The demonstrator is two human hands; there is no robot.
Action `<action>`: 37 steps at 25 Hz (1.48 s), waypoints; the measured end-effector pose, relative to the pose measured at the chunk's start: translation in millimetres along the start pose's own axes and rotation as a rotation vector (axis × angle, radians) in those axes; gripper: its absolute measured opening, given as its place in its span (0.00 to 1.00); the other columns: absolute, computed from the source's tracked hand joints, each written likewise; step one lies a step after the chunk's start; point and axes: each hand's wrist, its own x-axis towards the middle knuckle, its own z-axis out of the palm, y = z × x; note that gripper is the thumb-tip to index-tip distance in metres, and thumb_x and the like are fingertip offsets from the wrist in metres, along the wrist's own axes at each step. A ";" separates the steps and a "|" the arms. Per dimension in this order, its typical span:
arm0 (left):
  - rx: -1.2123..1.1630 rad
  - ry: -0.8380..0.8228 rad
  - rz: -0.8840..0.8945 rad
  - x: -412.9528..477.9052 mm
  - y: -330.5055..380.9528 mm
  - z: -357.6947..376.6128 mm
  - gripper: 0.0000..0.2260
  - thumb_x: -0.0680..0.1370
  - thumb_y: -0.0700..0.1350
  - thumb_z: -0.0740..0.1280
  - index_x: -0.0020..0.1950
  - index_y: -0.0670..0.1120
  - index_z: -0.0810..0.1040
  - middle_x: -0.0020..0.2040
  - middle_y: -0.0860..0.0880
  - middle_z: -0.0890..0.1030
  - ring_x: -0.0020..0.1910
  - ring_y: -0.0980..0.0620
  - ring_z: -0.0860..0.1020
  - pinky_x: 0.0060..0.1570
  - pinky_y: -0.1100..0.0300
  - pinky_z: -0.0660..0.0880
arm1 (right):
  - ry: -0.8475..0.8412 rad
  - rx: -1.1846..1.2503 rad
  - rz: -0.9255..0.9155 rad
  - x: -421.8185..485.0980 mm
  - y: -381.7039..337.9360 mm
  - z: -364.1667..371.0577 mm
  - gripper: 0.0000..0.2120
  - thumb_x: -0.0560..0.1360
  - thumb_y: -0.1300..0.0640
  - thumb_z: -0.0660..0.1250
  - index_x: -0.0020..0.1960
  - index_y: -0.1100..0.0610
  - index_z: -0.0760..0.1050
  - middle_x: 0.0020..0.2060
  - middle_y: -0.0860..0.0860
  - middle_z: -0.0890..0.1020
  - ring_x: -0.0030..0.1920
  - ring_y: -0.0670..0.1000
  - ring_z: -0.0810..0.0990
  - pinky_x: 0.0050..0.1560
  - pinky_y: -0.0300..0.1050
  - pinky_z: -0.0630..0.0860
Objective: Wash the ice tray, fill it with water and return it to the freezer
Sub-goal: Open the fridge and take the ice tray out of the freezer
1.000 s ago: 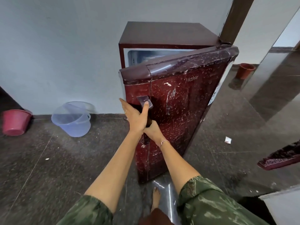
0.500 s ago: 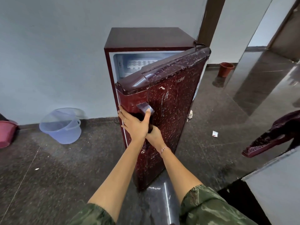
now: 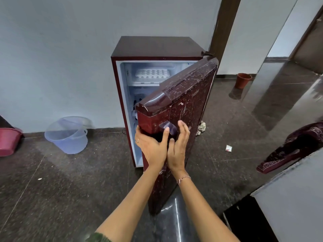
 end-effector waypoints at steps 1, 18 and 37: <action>0.009 -0.011 0.015 -7.4 -1.0 -0.1 0.45 0.69 0.67 0.63 0.75 0.39 0.54 0.67 0.39 0.65 0.66 0.43 0.63 0.67 0.50 0.64 | 0.014 0.009 -0.067 6.8 -12.4 -6.9 0.23 0.77 0.67 0.54 0.73 0.64 0.59 0.71 0.55 0.63 0.73 0.48 0.60 0.73 0.40 0.55; -0.178 -0.367 0.517 -44.6 41.6 21.3 0.29 0.79 0.38 0.63 0.76 0.43 0.53 0.76 0.48 0.58 0.76 0.55 0.57 0.73 0.62 0.57 | 0.062 -0.449 -0.459 48.0 -61.0 -77.3 0.07 0.77 0.56 0.65 0.47 0.57 0.80 0.54 0.51 0.82 0.63 0.50 0.75 0.70 0.51 0.64; 0.002 -0.391 0.826 -119.1 83.2 93.5 0.22 0.75 0.47 0.67 0.66 0.38 0.71 0.68 0.41 0.73 0.67 0.47 0.71 0.65 0.60 0.68 | 0.204 -0.565 -0.498 68.2 -33.0 -217.4 0.13 0.71 0.69 0.61 0.46 0.60 0.82 0.49 0.53 0.84 0.58 0.52 0.79 0.61 0.53 0.74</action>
